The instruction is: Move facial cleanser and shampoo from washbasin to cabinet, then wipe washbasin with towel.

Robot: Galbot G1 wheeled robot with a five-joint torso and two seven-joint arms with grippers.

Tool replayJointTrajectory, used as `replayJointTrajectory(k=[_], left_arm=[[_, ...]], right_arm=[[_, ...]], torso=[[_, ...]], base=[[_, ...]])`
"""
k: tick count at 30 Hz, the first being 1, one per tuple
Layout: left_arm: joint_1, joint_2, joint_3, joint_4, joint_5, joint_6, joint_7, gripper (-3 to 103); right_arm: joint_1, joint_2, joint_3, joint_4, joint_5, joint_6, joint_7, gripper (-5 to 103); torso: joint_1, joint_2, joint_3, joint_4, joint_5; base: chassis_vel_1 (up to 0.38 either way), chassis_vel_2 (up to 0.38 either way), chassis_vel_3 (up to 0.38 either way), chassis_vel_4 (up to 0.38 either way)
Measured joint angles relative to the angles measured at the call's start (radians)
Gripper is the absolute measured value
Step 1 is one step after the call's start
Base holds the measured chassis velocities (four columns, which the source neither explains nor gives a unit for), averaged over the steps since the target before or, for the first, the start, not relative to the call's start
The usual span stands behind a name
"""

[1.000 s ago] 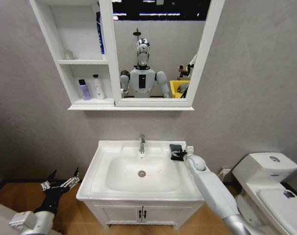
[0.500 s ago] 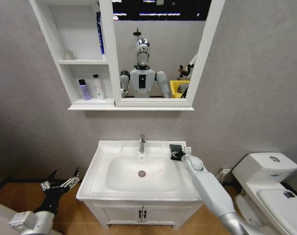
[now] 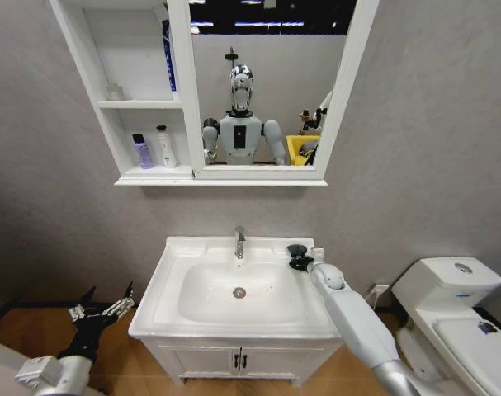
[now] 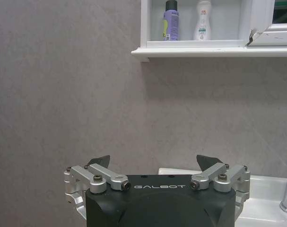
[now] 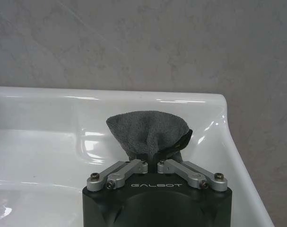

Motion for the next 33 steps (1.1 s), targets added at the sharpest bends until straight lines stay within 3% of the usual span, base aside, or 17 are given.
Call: replayJointTrajectory(k=[5,7,8,11,15,20,33], left_arm=[[0.0,0.0,0.0,0.0,0.0,0.0,0.0,100],[0.0,0.0,0.0,0.0,0.0,0.0,0.0,100],[0.0,0.0,0.0,0.0,0.0,0.0,0.0,100],[0.0,0.0,0.0,0.0,0.0,0.0,0.0,100],[0.0,0.0,0.0,0.0,0.0,0.0,0.0,100],[0.0,0.0,0.0,0.0,0.0,0.0,0.0,100],[0.0,0.0,0.0,0.0,0.0,0.0,0.0,100]], right_arm=[[-0.081,0.009,-0.01,0.151,0.031,-0.015,0.078,3],[-0.126,0.025,-0.023,0.24,0.104,-0.061,0.151,3],[-0.126,0.025,-0.023,0.24,0.104,-0.061,0.151,3],[-0.17,0.052,-0.064,0.338,0.243,-0.108,0.284,3],[-0.177,0.074,-0.089,0.336,0.272,-0.127,0.348,3],[-0.207,0.077,-0.082,0.303,0.239,-0.132,0.354,3],[-0.237,0.111,-0.054,0.188,0.113,-0.093,0.247,3]], torso=[[0.0,0.0,0.0,-0.0002,-0.0001],[0.0,0.0,0.0,0.0,0.0],[0.0,0.0,0.0,0.0,0.0],[0.0,0.0,0.0,0.0,0.0],[0.0,0.0,0.0,0.0004,-0.0001],[0.0,0.0,0.0,0.0,-0.0001],[0.0,0.0,0.0,0.0002,0.0]], base=[[0.0,0.0,0.0,0.0],[0.0,0.0,0.0,0.0],[0.0,0.0,0.0,0.0],[0.0,0.0,0.0,0.0],[0.0,0.0,0.0,0.0],[0.0,0.0,0.0,0.0],[0.0,0.0,0.0,0.0]])
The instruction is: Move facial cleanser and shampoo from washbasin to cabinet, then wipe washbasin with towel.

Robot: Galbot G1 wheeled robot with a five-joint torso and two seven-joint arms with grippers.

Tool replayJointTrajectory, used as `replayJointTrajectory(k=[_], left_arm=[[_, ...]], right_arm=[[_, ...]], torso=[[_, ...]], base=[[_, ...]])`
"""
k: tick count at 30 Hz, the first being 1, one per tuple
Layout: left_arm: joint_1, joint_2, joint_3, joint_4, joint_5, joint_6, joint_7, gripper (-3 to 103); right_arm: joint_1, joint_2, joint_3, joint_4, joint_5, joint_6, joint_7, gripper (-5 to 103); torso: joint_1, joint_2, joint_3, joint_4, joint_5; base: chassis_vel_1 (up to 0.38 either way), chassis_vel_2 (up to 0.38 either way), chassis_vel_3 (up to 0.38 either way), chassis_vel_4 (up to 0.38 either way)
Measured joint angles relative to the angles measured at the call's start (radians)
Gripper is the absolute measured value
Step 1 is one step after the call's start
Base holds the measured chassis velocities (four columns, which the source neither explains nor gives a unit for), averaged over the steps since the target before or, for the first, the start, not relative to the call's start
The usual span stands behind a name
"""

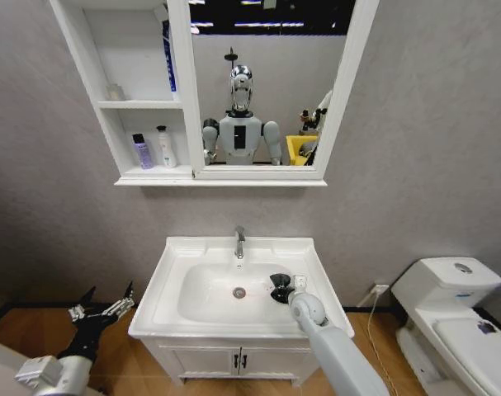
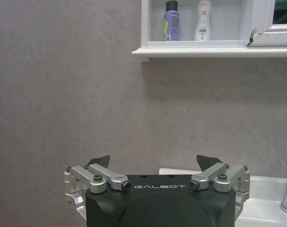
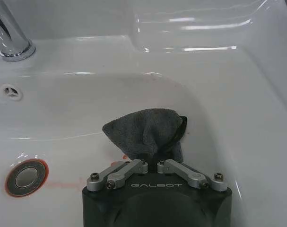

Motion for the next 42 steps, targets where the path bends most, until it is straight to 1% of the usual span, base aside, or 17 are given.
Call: replayJointTrajectory(k=[1,2,4,8,12,14,17,18,21,27,28,34,35,37,38,40,42], left_arm=[[0.0,0.0,0.0,0.0,0.0,0.0,0.0,100],[0.0,0.0,0.0,0.0,0.0,0.0,0.0,100],[0.0,0.0,0.0,0.0,0.0,0.0,0.0,100],[0.0,0.0,0.0,0.0,0.0,0.0,0.0,100],[0.0,0.0,0.0,0.0,0.0,0.0,0.0,100],[0.0,0.0,0.0,0.0,0.0,0.0,0.0,100],[0.0,0.0,0.0,0.0,0.0,0.0,0.0,100],[0.0,0.0,0.0,0.0,0.0,0.0,0.0,100],[0.0,0.0,0.0,0.0,0.0,0.0,0.0,100],[0.0,0.0,0.0,0.0,0.0,0.0,0.0,100],[0.0,0.0,0.0,0.0,0.0,0.0,0.0,100],[0.0,0.0,0.0,0.0,0.0,0.0,0.0,100],[0.0,0.0,0.0,0.0,0.0,0.0,0.0,100],[0.0,0.0,0.0,0.0,0.0,0.0,0.0,100],[0.0,0.0,0.0,0.0,0.0,0.0,0.0,100],[0.0,0.0,0.0,0.0,0.0,0.0,0.0,100],[0.0,0.0,0.0,0.0,0.0,0.0,0.0,100]], right_arm=[[0.003,0.005,0.001,-0.015,-0.016,0.006,-0.016,3],[0.003,0.005,0.001,-0.015,-0.016,0.006,-0.016,3],[0.016,0.021,0.002,-0.056,-0.052,0.018,-0.055,3],[0.032,0.042,0.0,-0.092,-0.073,0.029,-0.074,3],[0.058,0.079,-0.014,-0.145,-0.111,0.048,-0.112,3],[0.066,0.09,-0.018,-0.159,-0.12,0.053,-0.12,3],[0.1,0.124,-0.031,-0.215,-0.149,0.073,-0.146,3],[0.1,0.124,-0.031,-0.215,-0.149,0.073,-0.146,3],[0.137,0.161,-0.038,-0.282,-0.168,0.085,-0.164,3],[0.177,0.204,-0.048,-0.361,-0.185,0.097,-0.188,3],[0.177,0.204,-0.048,-0.361,-0.185,0.097,-0.188,3],[0.209,0.265,-0.081,-0.425,-0.218,0.116,-0.225,3],[0.209,0.265,-0.081,-0.425,-0.218,0.116,-0.225,3],[0.221,0.296,-0.095,-0.454,-0.241,0.126,-0.248,3],[0.221,0.296,-0.095,-0.454,-0.241,0.126,-0.248,3],[0.23,0.32,-0.105,-0.48,-0.26,0.145,-0.28,3],[0.232,0.327,-0.107,-0.487,-0.263,0.152,-0.293,3]], torso=[[0.0,0.0,0.0,0.0,0.0],[0.0,0.0,0.0,0.0,0.0],[0.0,0.0,0.0,-0.0001,0.0],[0.0,0.0,0.0,-0.0001,-0.0001],[0.0,0.0,0.0,-0.0005,-0.0001],[0.0,0.0,0.0,-0.0005,0.0],[0.0,0.0,0.0,-0.0001,0.0],[0.0,0.0,0.0,-0.0001,0.0],[0.0,0.0,0.0,-0.0002,-0.0001],[0.0,0.0,0.0,-0.0005,-0.0004],[0.0,0.0,0.0,-0.0005,-0.0004],[0.0,0.0,0.0,-0.0002,-0.0001],[0.0,0.0,0.0,-0.0002,-0.0001],[0.0,0.0,0.0,0.0,-0.0001],[0.0,0.0,0.0,0.0,-0.0001],[0.0,0.0,0.0,-0.0001,-0.0001],[0.0,0.0,0.0,-0.0004,-0.0002]], base=[[0.0,0.0,0.0,0.0],[0.0,0.0,0.0,0.0],[0.0,0.0,0.0,0.0],[0.0,0.0,0.0,0.0],[0.0,0.0,0.0,0.0],[0.0,0.0,0.0,0.0],[0.0,0.0,0.0,0.0],[0.0,0.0,0.0,0.0],[0.0,0.0,0.0,0.0],[0.0,0.0,0.0,0.0],[0.0,0.0,0.0,0.0],[0.0,0.0,0.0,0.0],[0.0,0.0,0.0,0.0],[0.0,0.0,0.0,0.0],[0.0,0.0,0.0,0.0],[0.0,0.0,0.0,0.0],[0.0,0.0,0.0,0.0]])
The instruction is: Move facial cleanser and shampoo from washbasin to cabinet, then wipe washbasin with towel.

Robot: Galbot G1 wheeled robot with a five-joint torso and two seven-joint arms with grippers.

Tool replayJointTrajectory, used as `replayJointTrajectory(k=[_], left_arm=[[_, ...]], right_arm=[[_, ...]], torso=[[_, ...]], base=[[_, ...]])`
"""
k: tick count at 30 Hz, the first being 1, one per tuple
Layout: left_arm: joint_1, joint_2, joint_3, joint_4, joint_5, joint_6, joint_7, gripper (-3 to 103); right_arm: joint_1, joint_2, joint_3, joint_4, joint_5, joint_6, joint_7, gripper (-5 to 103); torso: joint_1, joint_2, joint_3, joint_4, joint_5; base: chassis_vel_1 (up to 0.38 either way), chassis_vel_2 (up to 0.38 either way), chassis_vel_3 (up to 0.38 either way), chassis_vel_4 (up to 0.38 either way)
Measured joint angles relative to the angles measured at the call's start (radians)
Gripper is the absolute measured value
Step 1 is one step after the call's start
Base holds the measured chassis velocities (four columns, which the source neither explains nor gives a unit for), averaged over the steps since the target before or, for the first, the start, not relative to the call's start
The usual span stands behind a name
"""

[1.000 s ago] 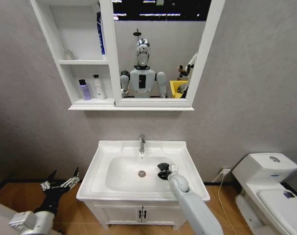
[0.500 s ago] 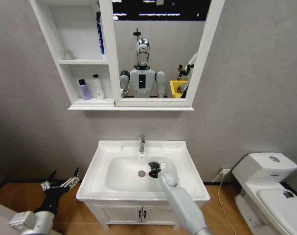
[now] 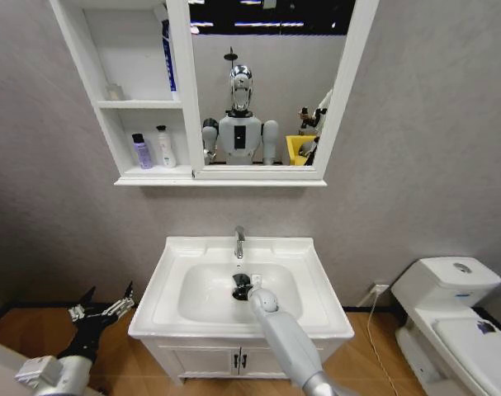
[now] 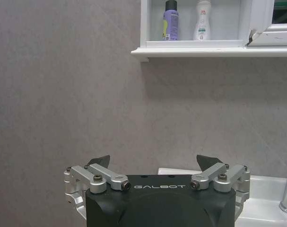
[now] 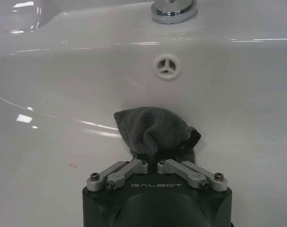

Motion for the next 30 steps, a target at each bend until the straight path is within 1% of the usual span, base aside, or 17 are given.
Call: replayJointTrajectory(k=[2,3,5,9,11,12,13,15,16,20,26,28,30], left_arm=[[0.0,0.0,0.0,0.0,0.0,0.0,0.0,100],[0.0,0.0,0.0,0.0,0.0,0.0,0.0,100],[0.0,0.0,0.0,0.0,0.0,0.0,0.0,100],[0.0,0.0,0.0,0.0,0.0,0.0,0.0,100],[0.0,0.0,0.0,0.0,0.0,0.0,0.0,100],[0.0,0.0,0.0,0.0,0.0,0.0,0.0,100],[0.0,0.0,0.0,0.0,0.0,0.0,0.0,100],[0.0,0.0,0.0,0.0,0.0,0.0,0.0,100],[0.0,0.0,0.0,0.0,0.0,0.0,0.0,100],[0.0,0.0,0.0,0.0,0.0,0.0,0.0,100],[0.0,0.0,0.0,0.0,0.0,0.0,0.0,100],[0.0,0.0,0.0,0.0,0.0,0.0,0.0,100],[0.0,0.0,0.0,0.0,0.0,0.0,0.0,100]], right_arm=[[0.004,0.013,-0.007,-0.017,-0.006,0.032,-0.049,3],[0.004,0.013,-0.007,-0.017,-0.006,0.032,-0.049,3],[0.006,0.017,-0.011,-0.027,-0.008,0.052,-0.081,3],[0.009,0.011,-0.008,-0.035,-0.008,0.054,-0.082,3],[0.004,-0.011,-0.001,-0.025,-0.005,0.047,-0.071,3],[-0.003,-0.025,0.005,-0.015,-0.004,0.043,-0.063,3],[-0.003,-0.025,0.005,-0.015,-0.004,0.043,-0.063,3],[-0.021,-0.062,0.019,0.015,0.002,0.033,-0.046,3],[-0.021,-0.062,0.019,0.015,0.002,0.033,-0.046,3],[-0.045,-0.125,0.039,0.066,0.023,0.023,-0.04,3],[-0.042,-0.139,0.044,0.07,0.032,0.022,-0.048,3],[-0.037,-0.132,0.042,0.062,0.03,0.022,-0.05,3],[-0.024,-0.108,0.035,0.036,0.016,0.029,-0.057,3]], torso=[[0.0,0.0,0.0,0.0004,0.0002],[0.0,0.0,0.0,0.0004,0.0002],[0.0,0.0,0.0,0.0004,0.0001],[0.0,0.0,0.0,0.0006,0.0004],[0.0,0.0,0.0,0.0007,0.0004],[0.0,0.0,0.0,0.0004,0.0004],[0.0,0.0,0.0,0.0004,0.0004],[0.0,0.0,0.0,0.0003,0.0004],[0.0,0.0,0.0,0.0003,0.0004],[0.0,0.0,0.0,-0.0001,0.0002],[0.0,0.0,0.0,-0.0002,0.0001],[0.0,0.0,0.0,-0.0005,-0.0002],[0.0,0.0,0.0,-0.0005,-0.0002]], base=[[0.0,0.0,0.0,0.0],[0.0,0.0,0.0,0.0],[0.0,0.0,0.0,0.0],[0.0,0.0,0.0,0.0],[0.0,0.0,0.0,0.0],[0.0,0.0,0.0,0.0],[0.0,0.0,0.0,0.0],[0.0,0.0,0.0,0.0],[0.0,0.0,0.0,0.0],[0.0,0.0,0.0,0.0],[0.0,0.0,0.0,0.0],[0.0,0.0,0.0,0.0],[0.0,0.0,0.0,0.0]])
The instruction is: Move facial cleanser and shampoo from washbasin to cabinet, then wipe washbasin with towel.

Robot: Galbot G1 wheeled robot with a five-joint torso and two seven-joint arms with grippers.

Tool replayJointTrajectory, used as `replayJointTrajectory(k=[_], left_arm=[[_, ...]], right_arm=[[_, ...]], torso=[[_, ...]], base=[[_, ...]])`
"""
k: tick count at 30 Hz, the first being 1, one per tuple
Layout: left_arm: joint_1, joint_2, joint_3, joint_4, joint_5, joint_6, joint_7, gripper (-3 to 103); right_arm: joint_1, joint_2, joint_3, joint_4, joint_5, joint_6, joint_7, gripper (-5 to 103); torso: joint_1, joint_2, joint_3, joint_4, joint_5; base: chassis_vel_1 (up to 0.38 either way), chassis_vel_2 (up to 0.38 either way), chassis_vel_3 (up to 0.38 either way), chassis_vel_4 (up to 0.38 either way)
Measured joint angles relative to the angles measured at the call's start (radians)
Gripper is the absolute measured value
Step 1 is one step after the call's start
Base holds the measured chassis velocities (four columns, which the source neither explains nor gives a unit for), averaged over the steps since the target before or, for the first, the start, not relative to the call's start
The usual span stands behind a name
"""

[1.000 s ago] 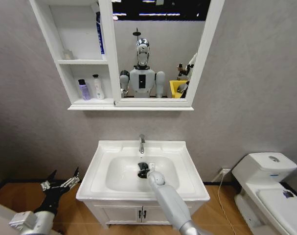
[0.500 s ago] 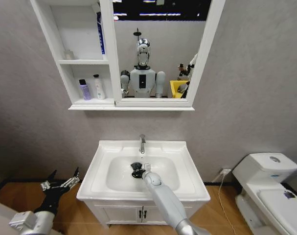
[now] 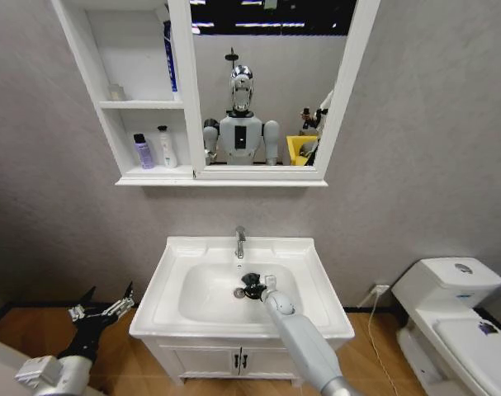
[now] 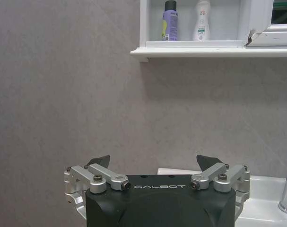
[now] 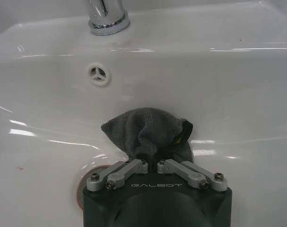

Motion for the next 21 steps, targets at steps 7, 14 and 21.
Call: replayJointTrajectory(k=[7,14,21], left_arm=[[0.0,0.0,0.0,0.0,0.0,0.0,0.0,100],[0.0,0.0,0.0,0.0,0.0,0.0,0.0,100],[0.0,0.0,0.0,0.0,0.0,0.0,0.0,100]], right_arm=[[0.034,0.092,-0.025,-0.065,-0.037,0.027,-0.022,3],[0.049,0.13,-0.029,-0.108,-0.086,0.047,-0.032,3],[0.007,0.1,-0.011,-0.055,-0.082,0.038,-0.026,3]], torso=[[0.0,0.0,0.0,0.001,0.0002],[0.0,0.0,0.0,0.0008,0.0005],[0.0,0.0,0.0,0.0011,0.0006]], base=[[0.0,0.0,0.0,0.0],[0.0,0.0,0.0,0.0],[0.0,0.0,0.0,0.0]])
